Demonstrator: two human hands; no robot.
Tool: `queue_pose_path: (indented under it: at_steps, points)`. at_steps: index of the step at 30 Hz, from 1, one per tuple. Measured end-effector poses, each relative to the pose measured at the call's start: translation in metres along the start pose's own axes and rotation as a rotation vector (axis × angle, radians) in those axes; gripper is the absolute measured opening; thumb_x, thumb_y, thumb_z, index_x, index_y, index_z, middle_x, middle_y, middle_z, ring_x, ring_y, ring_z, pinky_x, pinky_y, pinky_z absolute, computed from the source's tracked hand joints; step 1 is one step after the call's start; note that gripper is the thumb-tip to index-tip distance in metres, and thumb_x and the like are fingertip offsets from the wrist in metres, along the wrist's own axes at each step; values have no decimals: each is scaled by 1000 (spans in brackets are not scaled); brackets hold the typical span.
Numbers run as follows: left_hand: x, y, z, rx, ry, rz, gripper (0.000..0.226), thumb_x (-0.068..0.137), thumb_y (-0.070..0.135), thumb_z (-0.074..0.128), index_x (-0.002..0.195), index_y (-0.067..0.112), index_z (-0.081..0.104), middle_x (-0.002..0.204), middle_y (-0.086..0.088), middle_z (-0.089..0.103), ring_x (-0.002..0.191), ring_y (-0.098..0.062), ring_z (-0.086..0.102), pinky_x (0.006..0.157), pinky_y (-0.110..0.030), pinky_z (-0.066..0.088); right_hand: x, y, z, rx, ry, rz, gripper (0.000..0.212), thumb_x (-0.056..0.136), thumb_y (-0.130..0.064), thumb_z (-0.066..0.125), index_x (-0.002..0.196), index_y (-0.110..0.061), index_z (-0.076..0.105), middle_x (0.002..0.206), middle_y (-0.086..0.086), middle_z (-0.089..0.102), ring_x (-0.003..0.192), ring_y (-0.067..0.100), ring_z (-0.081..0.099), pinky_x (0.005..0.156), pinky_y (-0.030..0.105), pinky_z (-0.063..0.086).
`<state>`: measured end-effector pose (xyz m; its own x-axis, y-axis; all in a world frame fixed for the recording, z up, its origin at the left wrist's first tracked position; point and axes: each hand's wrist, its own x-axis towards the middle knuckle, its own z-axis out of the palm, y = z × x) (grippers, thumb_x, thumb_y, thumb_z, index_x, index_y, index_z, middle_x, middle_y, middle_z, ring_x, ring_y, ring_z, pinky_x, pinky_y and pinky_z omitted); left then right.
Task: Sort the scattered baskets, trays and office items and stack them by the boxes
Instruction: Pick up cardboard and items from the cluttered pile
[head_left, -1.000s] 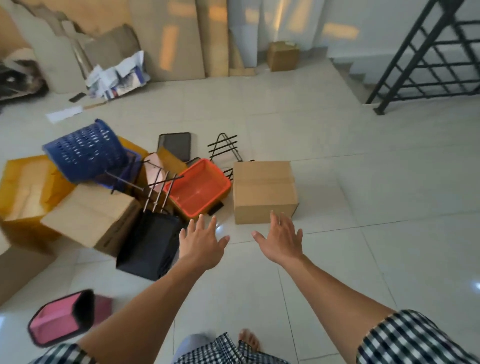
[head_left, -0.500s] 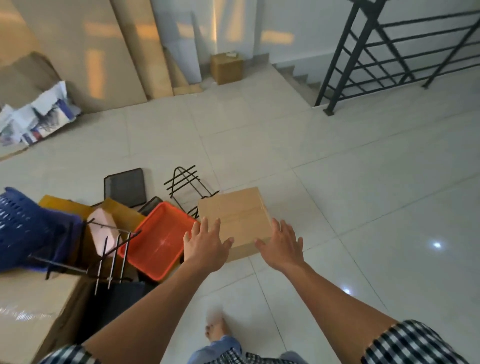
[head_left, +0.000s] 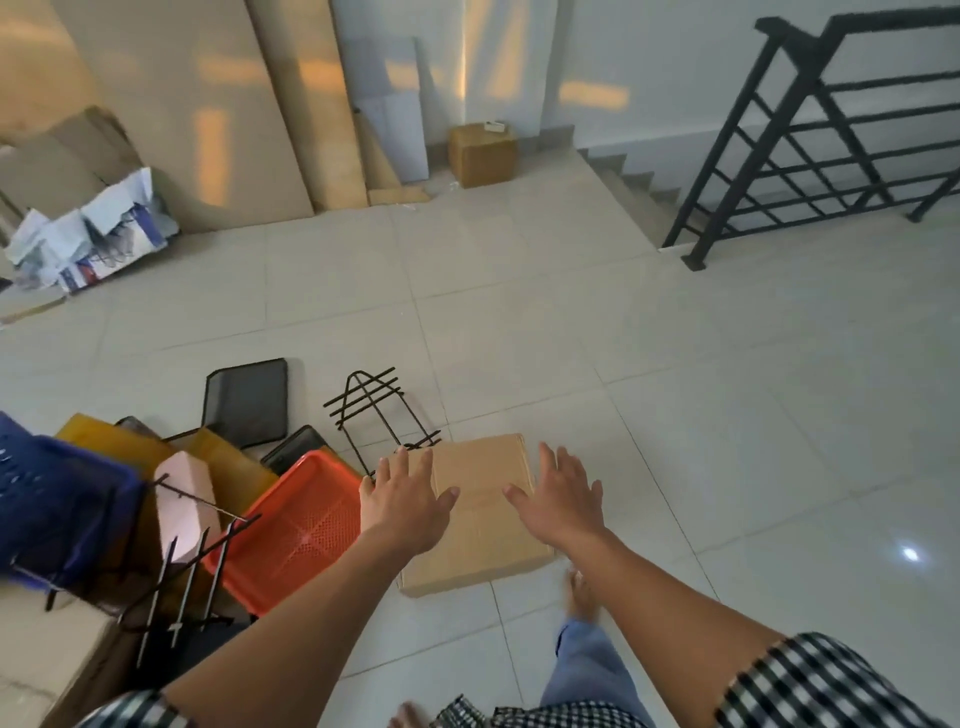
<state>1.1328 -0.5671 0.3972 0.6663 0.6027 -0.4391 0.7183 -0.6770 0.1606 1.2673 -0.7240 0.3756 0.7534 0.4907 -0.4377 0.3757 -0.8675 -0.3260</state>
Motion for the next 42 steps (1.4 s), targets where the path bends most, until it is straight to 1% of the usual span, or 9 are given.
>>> queue_pose_path:
  at_steps: [5, 11, 19, 26, 28, 31, 34, 37, 42]
  points:
    - [43, 38, -3, -58, 7, -178, 76, 98, 67, 33, 160, 29, 11, 168, -7, 6, 154, -31, 7, 122, -52, 13, 80, 8, -29, -93, -81, -168, 88, 94, -68, 45, 160, -23, 8, 169, 7, 7, 156, 28, 3, 121, 59, 10]
    - [67, 81, 1, -229, 4, -406, 76, 98, 66, 34, 160, 29, 9, 168, -7, 6, 154, -31, 7, 121, -52, 14, 155, 19, -56, -282, -209, -338, 89, 92, -69, 45, 160, -23, 11, 169, 7, 10, 155, 27, 5, 121, 59, 10]
    - [51, 94, 29, -414, 15, -623, 76, 97, 67, 32, 159, 27, 13, 168, -8, 8, 154, -33, 7, 121, -55, 13, 196, 11, -64, -427, -303, -486, 88, 92, -70, 45, 159, -22, 14, 167, 6, 14, 154, 28, 10, 120, 59, 14]
    - [41, 105, 66, -490, 42, -778, 79, 96, 68, 32, 160, 27, 11, 167, -10, 11, 153, -33, 12, 120, -51, 18, 202, -2, -51, -530, -351, -633, 87, 92, -68, 47, 159, -22, 16, 166, 6, 18, 153, 28, 14, 120, 59, 16]
    - [42, 109, 79, -531, 18, -828, 79, 96, 68, 32, 160, 26, 11, 167, -10, 10, 153, -33, 11, 120, -52, 17, 207, -7, -42, -554, -382, -674, 86, 93, -68, 48, 159, -22, 17, 166, 5, 19, 152, 27, 16, 118, 58, 17]
    - [50, 121, 97, -599, -40, -934, 79, 96, 70, 28, 160, 27, 9, 168, -10, 9, 152, -34, 13, 119, -54, 19, 221, -9, -30, -584, -470, -716, 87, 93, -66, 49, 159, -21, 16, 166, 7, 19, 152, 28, 18, 118, 57, 18]
    - [70, 134, 112, -684, -81, -1058, 78, 97, 70, 27, 160, 28, 8, 168, -9, 10, 152, -34, 15, 118, -54, 21, 250, -16, -16, -646, -559, -747, 88, 93, -65, 50, 159, -19, 17, 165, 8, 22, 150, 29, 21, 117, 56, 21]
    - [98, 147, 135, -782, -128, -1161, 78, 97, 69, 28, 161, 28, 9, 167, -9, 12, 151, -35, 17, 117, -54, 23, 288, -22, 1, -726, -625, -776, 84, 93, -64, 52, 156, -17, 23, 161, 9, 27, 147, 30, 27, 115, 54, 26]
    - [142, 158, 177, -977, -167, -1275, 79, 97, 67, 34, 160, 27, 9, 166, -10, 16, 149, -36, 23, 115, -53, 27, 349, -30, 39, -810, -671, -792, 84, 92, -63, 55, 154, -15, 27, 159, 9, 31, 144, 32, 34, 112, 51, 32]
